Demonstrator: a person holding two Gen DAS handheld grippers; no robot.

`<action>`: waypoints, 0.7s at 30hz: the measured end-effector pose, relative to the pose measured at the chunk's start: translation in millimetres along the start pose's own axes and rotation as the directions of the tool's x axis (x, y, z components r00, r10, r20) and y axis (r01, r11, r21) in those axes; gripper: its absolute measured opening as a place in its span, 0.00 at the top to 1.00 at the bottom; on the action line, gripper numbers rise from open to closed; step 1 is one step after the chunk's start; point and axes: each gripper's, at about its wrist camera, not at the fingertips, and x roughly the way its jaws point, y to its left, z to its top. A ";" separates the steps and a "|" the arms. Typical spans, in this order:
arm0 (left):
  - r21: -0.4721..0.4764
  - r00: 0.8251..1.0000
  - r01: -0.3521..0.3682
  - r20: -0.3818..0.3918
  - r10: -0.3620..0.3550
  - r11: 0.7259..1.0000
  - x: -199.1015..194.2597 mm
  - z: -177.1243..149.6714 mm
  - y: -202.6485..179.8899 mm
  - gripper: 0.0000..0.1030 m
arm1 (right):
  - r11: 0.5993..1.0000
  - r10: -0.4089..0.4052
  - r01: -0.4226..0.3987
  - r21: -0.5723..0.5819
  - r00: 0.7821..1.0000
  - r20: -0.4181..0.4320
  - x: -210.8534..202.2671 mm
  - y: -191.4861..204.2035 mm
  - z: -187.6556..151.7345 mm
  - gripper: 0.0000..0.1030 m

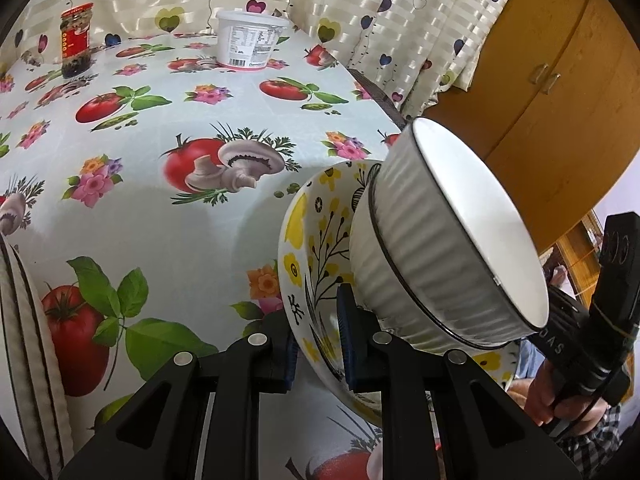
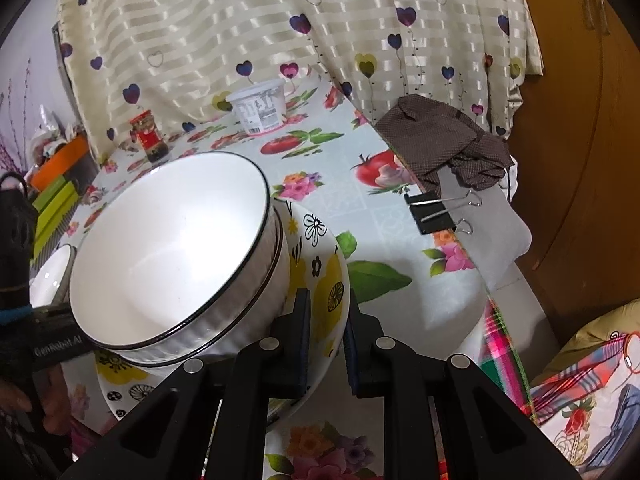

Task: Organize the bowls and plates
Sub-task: 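Carry the floral plate with bowls toward the white plate stack with both grippers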

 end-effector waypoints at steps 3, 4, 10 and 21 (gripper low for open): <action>0.000 1.000 0.002 0.006 -0.002 1.000 0.4 -0.6 1.7 0.84 | 1.000 0.015 -0.015 0.017 1.000 0.011 0.2 -0.8 -1.0 0.84; 0.008 1.000 -0.003 0.008 0.003 1.000 0.5 -0.7 0.8 0.84 | 1.000 0.014 -0.014 0.022 1.000 0.013 0.7 -1.2 -0.7 0.84; 0.009 1.000 -0.004 -0.004 0.004 1.000 6.9 -1.3 1.3 0.84 | 1.000 0.004 -0.004 0.001 1.000 0.003 3.8 1.1 2.0 0.84; 0.017 1.000 -0.014 -0.014 0.014 1.000 11.1 0.3 -0.5 0.83 | 0.990 0.108 -0.102 0.097 0.993 -0.058 21.8 -3.5 -3.0 0.84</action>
